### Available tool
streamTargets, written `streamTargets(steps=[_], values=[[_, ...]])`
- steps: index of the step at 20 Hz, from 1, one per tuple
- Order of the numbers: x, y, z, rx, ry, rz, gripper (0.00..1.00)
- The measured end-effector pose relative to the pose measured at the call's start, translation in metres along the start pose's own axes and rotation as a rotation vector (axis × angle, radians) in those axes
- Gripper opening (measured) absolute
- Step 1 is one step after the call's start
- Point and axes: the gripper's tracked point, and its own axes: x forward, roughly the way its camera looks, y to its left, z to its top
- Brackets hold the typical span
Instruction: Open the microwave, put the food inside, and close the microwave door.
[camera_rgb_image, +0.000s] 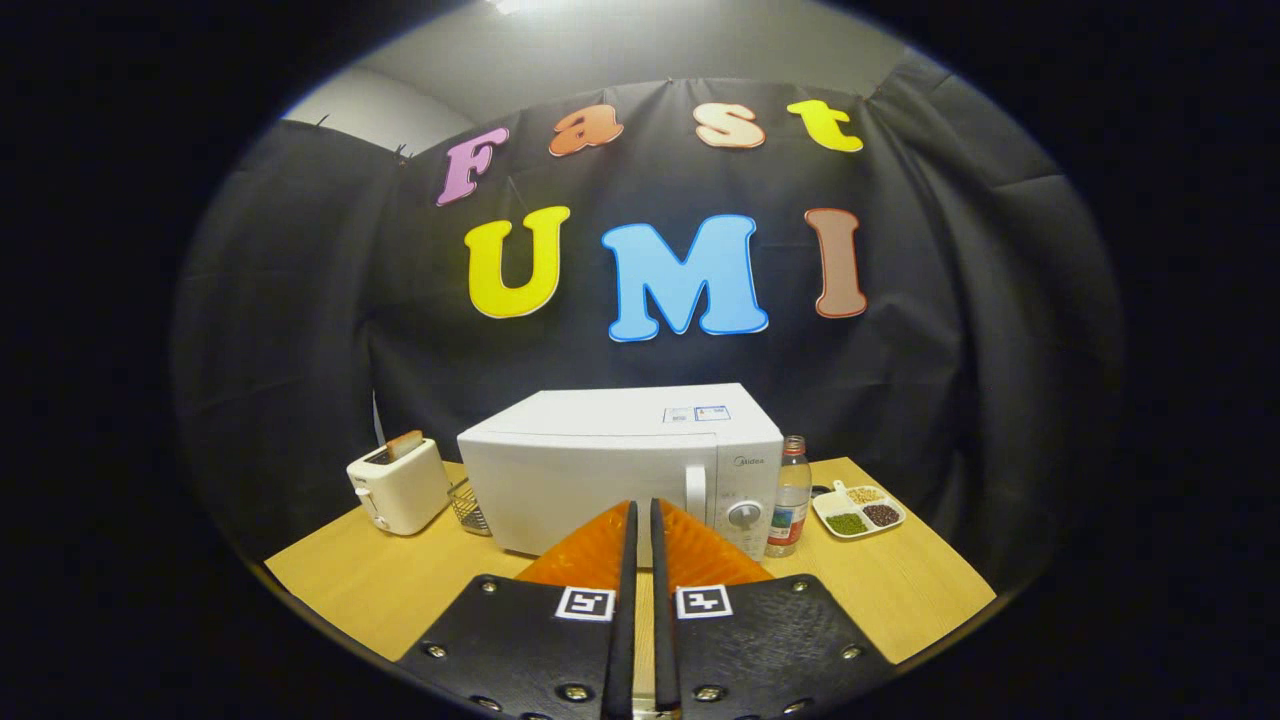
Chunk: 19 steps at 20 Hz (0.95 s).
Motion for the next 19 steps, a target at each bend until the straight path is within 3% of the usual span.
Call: streamTargets(steps=[1, 2, 6, 19], values=[[-0.011, 0.002, 0.0, 0.009, -0.008, 0.007, 0.12], [-0.021, 0.005, 0.0, 0.012, -0.015, 0.008, 0.36], [-0.056, 0.006, 0.007, 0.023, -0.058, -0.011, 0.96], [-0.078, 0.009, 0.027, 0.011, -0.101, 0.001, 0.99]])
